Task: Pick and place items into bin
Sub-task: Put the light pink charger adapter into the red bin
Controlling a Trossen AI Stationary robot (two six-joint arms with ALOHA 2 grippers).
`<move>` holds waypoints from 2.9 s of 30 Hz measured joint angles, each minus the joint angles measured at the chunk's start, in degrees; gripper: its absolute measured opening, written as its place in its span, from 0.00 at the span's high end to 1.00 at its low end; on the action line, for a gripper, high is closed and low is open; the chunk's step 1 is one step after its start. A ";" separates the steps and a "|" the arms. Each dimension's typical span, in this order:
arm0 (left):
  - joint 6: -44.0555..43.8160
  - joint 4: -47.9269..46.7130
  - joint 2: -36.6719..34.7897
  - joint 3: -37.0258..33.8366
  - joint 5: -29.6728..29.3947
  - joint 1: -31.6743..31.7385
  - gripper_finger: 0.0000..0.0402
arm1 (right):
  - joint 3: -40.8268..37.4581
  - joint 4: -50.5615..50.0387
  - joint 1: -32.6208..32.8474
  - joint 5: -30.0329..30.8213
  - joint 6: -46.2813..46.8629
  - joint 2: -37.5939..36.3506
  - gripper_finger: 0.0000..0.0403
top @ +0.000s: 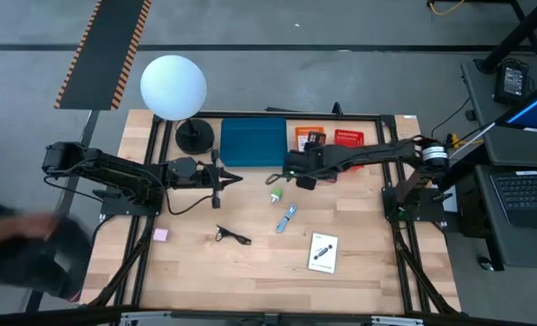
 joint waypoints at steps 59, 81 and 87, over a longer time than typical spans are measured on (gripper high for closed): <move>-2.99 -3.87 0.00 0.02 1.07 -4.87 0.99 | -55.12 79.07 10.55 -20.03 -3.36 -32.68 0.76; -11.25 -17.03 2.79 9.21 -8.20 -18.06 1.00 | -55.05 81.04 9.99 -21.31 -10.83 -32.63 0.97; -21.21 -36.48 8.36 20.63 -14.88 -23.06 1.00 | -55.05 81.35 9.99 -21.32 -11.59 -32.63 0.97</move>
